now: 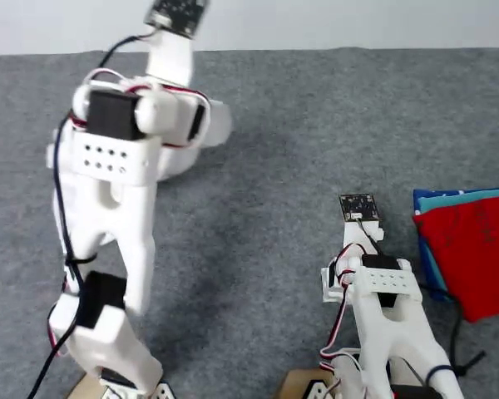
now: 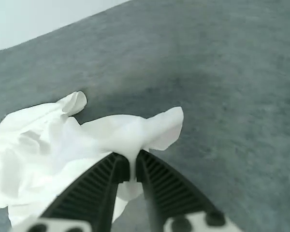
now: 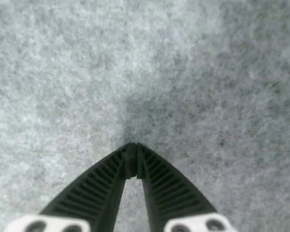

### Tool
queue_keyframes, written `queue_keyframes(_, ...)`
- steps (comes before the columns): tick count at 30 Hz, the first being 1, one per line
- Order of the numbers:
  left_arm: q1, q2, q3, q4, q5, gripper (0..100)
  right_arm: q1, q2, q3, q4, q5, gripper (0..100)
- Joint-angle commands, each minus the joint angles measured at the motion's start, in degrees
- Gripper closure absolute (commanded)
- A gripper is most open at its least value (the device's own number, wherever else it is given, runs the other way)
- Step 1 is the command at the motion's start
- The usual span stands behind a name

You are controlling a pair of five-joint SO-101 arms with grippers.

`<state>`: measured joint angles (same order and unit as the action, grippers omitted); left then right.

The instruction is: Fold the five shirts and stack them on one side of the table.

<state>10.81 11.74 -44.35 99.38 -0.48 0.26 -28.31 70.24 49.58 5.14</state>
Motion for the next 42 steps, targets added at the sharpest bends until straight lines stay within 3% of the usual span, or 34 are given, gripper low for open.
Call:
queue_keyframes(1, 2.73, -5.54, 3.56, 1.05, 1.05, 100, -1.01, 0.57, 2.9, 2.77, 0.35, 98.8)
queue_keyframes(15, 3.87, -13.63, 16.22, 0.97, 1.32, 100, -1.01, 0.57, 2.9, 2.77, 0.35, 98.8)
queue_keyframes(21, 10.99, -20.92, 25.8, 0.7, 0.97, 100, -1.01, 0.57, 2.9, 2.77, 0.35, 98.8)
queue_keyframes(28, 15.3, -29.01, 41.71, -5.27, -2.02, 100, -1.01, 0.57, 2.9, 2.77, 0.35, 98.8)
queue_keyframes(42, 15.21, -38.59, 71.43, -15.82, -9.23, 100, -1.01, 0.57, 2.9, 2.77, 0.35, 98.8)
